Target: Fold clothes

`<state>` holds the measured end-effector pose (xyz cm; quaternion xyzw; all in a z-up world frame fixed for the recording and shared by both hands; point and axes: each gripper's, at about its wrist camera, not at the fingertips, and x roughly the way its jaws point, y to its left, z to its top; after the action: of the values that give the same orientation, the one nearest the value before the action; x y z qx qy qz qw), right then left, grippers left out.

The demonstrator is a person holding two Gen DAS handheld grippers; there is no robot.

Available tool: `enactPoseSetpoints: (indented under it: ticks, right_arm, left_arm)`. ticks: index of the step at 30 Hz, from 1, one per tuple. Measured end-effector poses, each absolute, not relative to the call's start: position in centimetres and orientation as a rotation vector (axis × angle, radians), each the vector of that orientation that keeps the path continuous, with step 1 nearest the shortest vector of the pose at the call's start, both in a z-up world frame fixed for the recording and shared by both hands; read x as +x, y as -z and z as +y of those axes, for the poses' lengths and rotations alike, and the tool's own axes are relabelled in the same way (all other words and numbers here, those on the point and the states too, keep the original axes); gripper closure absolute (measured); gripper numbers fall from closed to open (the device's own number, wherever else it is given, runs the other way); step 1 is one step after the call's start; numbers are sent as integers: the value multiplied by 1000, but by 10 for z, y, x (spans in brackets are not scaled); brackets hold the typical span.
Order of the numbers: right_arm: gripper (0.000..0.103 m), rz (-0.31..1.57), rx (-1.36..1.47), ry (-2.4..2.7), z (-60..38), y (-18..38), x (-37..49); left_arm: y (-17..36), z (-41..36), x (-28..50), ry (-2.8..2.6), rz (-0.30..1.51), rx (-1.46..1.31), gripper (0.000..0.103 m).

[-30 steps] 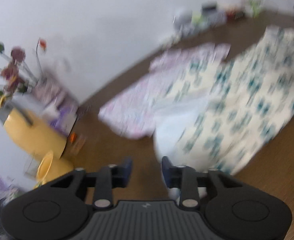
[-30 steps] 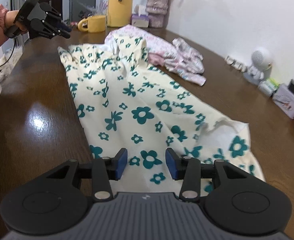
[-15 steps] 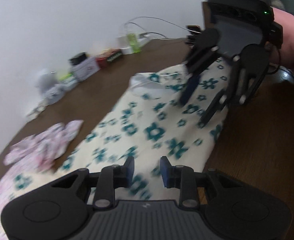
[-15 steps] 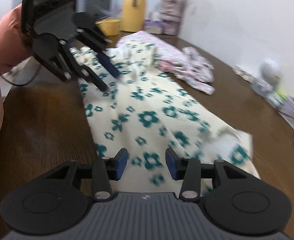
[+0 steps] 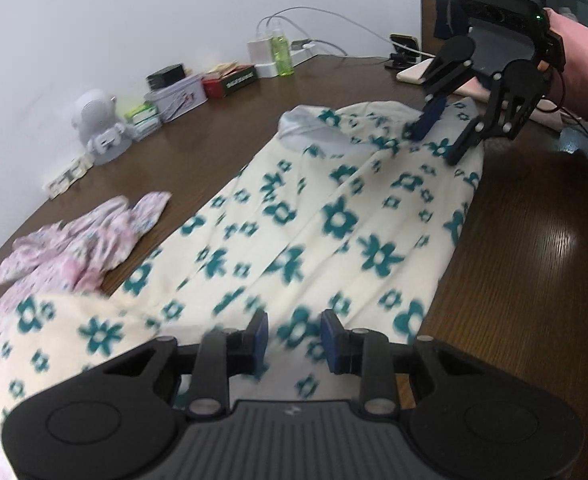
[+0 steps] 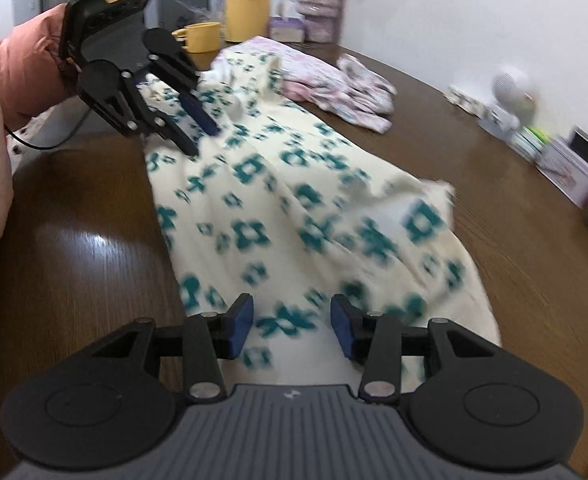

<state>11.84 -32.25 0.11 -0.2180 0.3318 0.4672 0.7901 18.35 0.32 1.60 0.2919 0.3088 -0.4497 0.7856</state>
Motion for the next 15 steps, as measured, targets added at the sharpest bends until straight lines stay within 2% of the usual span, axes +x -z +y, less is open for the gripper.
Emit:
enactPoseSetpoints:
  ticks: [15]
  right_arm:
    - [61, 745, -446, -978, -353, -4, 110]
  left_arm:
    - [-20, 95, 196, 709, 746, 621, 74]
